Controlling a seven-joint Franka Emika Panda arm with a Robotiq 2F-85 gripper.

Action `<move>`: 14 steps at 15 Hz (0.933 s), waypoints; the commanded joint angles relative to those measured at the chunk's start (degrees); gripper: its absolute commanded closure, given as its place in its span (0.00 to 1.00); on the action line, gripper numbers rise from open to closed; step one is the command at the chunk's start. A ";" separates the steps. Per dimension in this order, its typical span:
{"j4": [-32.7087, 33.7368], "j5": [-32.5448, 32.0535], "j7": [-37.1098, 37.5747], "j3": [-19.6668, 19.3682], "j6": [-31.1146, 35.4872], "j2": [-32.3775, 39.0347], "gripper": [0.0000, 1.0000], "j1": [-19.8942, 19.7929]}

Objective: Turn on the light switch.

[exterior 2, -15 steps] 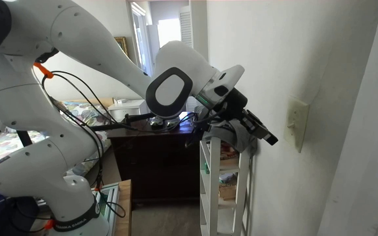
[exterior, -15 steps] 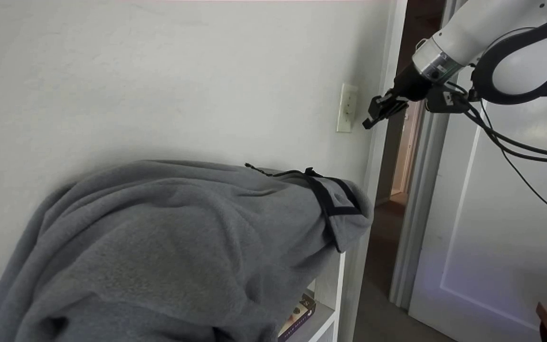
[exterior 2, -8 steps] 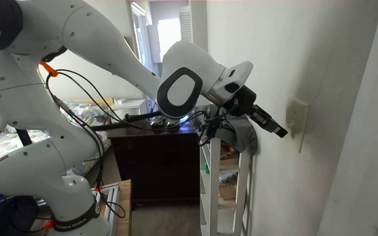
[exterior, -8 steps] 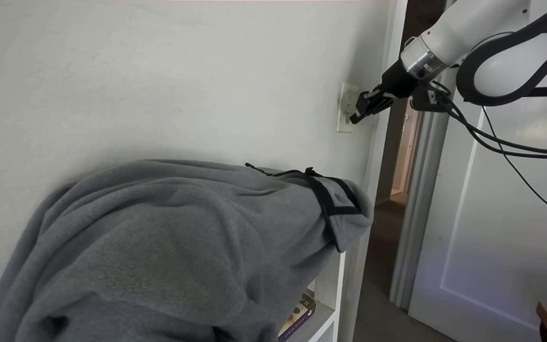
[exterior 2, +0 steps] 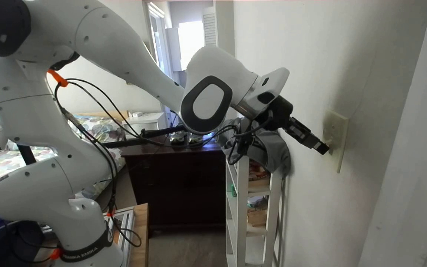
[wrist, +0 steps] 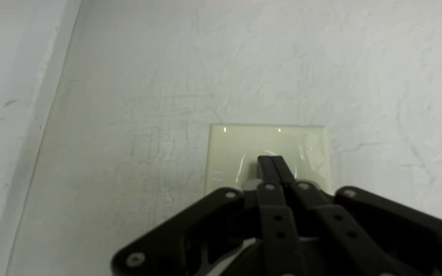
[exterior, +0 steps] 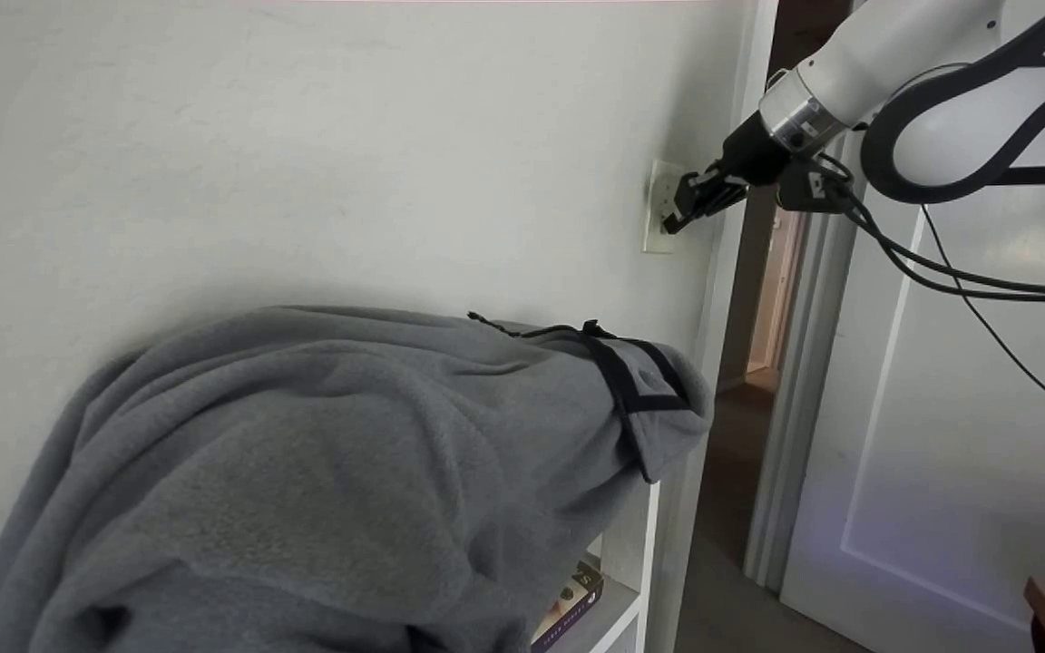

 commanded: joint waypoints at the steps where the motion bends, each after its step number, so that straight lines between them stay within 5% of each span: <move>1: 0.87 -0.66 0.31 1.04 2.34 -0.79 0.96 -0.76; 9: -1.40 1.32 -0.53 -4.58 3.61 -6.27 0.96 6.36; 14: -2.98 9.56 -4.11 -16.50 -8.67 -8.50 0.96 27.77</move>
